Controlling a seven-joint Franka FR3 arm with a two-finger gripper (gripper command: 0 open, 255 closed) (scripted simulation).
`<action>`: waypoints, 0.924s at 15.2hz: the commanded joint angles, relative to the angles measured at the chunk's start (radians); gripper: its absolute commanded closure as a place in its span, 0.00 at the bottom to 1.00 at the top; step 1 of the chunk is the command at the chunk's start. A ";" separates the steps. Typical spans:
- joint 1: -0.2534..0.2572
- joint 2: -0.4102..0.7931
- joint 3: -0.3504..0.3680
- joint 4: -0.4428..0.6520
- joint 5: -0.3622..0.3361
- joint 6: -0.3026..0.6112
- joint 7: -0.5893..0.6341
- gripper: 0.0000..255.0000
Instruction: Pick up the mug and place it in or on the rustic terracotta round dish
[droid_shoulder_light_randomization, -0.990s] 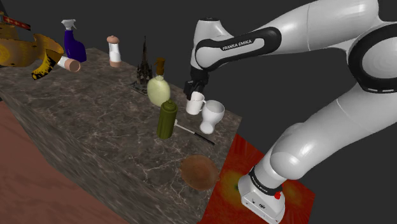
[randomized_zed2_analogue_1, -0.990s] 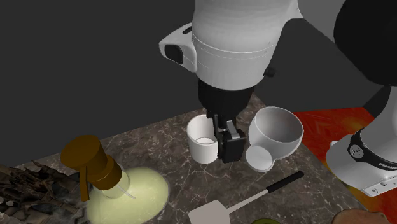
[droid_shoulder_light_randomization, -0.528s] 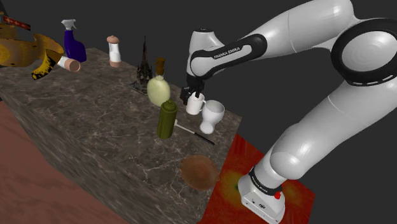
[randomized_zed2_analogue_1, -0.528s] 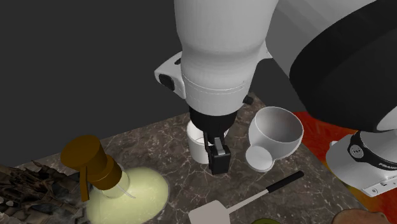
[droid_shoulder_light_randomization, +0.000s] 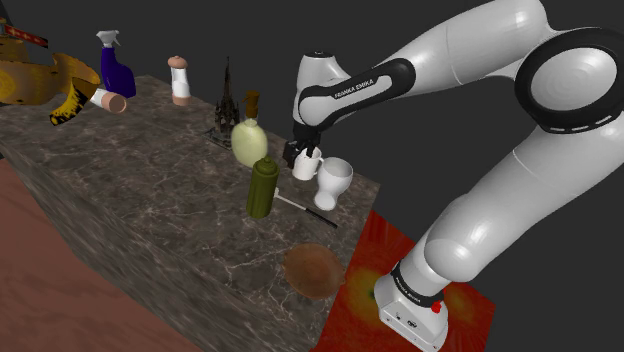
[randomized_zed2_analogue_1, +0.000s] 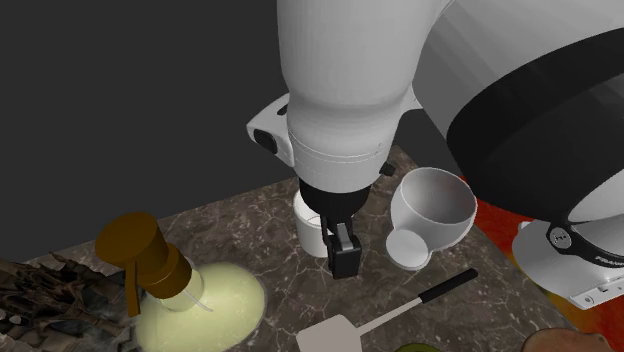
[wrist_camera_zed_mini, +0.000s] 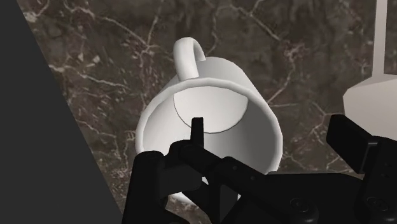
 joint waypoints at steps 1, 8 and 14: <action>0.000 0.000 0.000 0.000 0.000 0.000 0.000 0.00; 0.000 0.000 0.000 0.000 0.000 0.000 0.000 1.00; 0.001 -0.024 0.000 0.018 0.004 -0.042 -0.005 1.00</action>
